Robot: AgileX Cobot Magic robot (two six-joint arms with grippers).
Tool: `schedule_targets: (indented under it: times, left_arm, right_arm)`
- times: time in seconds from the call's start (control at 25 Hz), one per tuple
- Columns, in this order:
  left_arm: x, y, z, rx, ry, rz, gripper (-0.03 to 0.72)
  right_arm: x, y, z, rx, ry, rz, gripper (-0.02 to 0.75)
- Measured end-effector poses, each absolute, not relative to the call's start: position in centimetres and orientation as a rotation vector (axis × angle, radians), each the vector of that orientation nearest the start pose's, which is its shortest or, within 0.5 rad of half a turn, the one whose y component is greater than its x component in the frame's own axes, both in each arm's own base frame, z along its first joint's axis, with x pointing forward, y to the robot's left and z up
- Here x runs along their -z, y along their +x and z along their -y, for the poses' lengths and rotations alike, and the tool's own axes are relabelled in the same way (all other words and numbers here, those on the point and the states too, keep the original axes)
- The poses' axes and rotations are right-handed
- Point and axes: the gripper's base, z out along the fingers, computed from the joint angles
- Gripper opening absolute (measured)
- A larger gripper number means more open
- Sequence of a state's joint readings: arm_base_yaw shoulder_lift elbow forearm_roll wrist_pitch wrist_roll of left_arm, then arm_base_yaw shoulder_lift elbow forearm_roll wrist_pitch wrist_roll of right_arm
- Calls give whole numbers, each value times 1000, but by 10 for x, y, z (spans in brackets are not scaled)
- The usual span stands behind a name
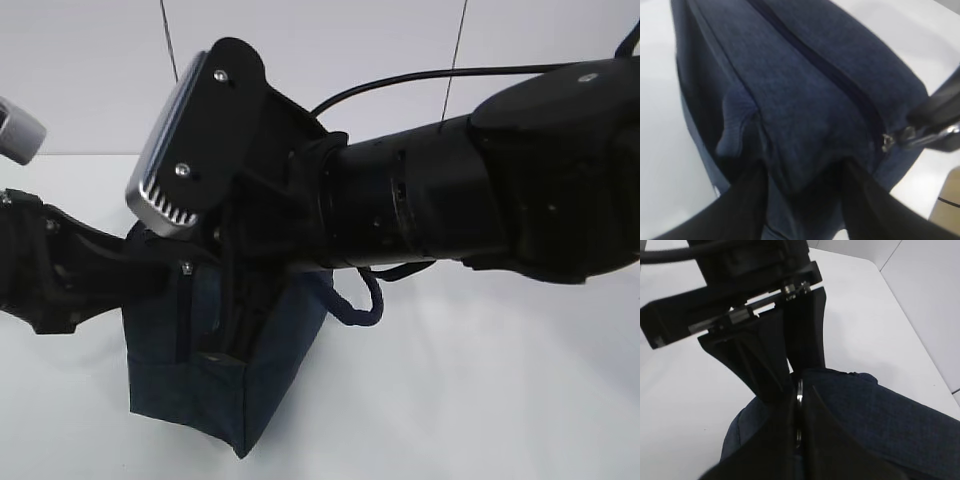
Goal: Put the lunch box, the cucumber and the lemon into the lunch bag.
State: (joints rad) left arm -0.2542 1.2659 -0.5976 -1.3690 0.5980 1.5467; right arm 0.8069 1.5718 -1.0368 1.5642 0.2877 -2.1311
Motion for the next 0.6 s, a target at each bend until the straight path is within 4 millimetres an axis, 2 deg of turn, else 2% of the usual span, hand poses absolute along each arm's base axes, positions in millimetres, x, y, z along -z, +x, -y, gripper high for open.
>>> schedule_targets:
  times: [0.2,0.32,0.44,0.6]
  left_arm:
    - [-228,214,109,716,807,-2100,328]
    - [-228,214,109,718,810,-2098,266]
    - [-228,213,110,734,817,-2095,164]
    - [-228,213,111,751,825,-2094,129]
  right_arm:
    - [-279,226,-273,-444,-1424,-1445,8]
    - [-279,226,-273,-443,-1425,-1444,8]
    - [-279,226,-273,-443,-1425,-1444,8]
    - [-279,226,-273,-443,-1425,-1444,8]
